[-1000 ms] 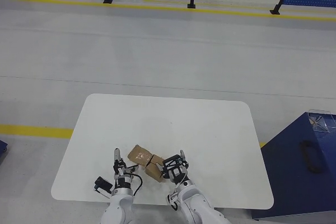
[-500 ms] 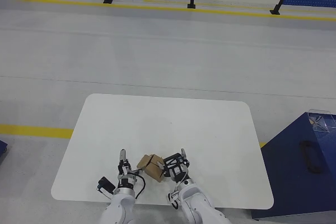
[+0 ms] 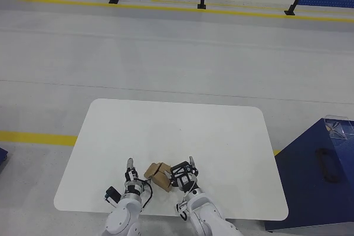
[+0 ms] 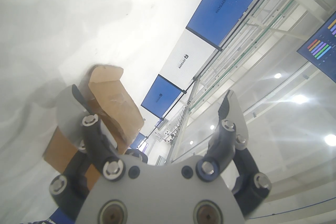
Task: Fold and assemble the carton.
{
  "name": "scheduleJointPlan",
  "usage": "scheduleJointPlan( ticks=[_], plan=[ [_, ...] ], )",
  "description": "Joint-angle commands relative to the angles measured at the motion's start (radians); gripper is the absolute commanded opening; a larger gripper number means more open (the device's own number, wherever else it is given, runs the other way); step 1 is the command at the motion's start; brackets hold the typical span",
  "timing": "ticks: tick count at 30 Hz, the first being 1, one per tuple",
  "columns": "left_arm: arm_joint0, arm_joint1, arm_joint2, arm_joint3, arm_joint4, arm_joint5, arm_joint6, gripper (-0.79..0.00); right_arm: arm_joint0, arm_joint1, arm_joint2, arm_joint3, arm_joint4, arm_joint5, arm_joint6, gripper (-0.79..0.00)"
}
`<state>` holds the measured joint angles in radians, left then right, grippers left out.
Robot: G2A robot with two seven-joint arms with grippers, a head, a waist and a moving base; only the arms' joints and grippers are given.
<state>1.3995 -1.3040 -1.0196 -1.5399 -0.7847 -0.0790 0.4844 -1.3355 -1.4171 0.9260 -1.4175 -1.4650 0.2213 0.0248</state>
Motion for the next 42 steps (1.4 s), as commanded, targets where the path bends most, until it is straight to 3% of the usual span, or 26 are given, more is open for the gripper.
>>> scheduleJointPlan(
  ticks=[1,13,24,34,42],
  plan=[
    [-0.017,-0.006,-0.001,0.025,-0.025,0.012,-0.019,0.000,0.000,-0.001,0.000,0.001,-0.004,-0.001,0.003,0.000],
    [-0.037,-0.031,-0.021,0.073,0.002,-0.119,-0.061,0.000,-0.002,-0.009,-0.002,0.008,-0.026,-0.004,0.020,0.000],
    [-0.020,-0.040,-0.053,0.054,0.017,-0.198,-0.207,0.000,-0.002,-0.017,-0.003,0.009,-0.040,-0.004,0.033,0.000],
    [-0.002,-0.040,-0.092,0.037,0.052,-0.110,-0.244,0.000,-0.008,-0.018,0.028,-0.009,-0.038,-0.001,0.043,0.000],
    [0.048,-0.034,-0.109,-0.006,0.126,0.001,-0.259,0.000,-0.062,-0.003,0.108,-0.115,-0.029,-0.017,0.048,0.000]
  ],
)
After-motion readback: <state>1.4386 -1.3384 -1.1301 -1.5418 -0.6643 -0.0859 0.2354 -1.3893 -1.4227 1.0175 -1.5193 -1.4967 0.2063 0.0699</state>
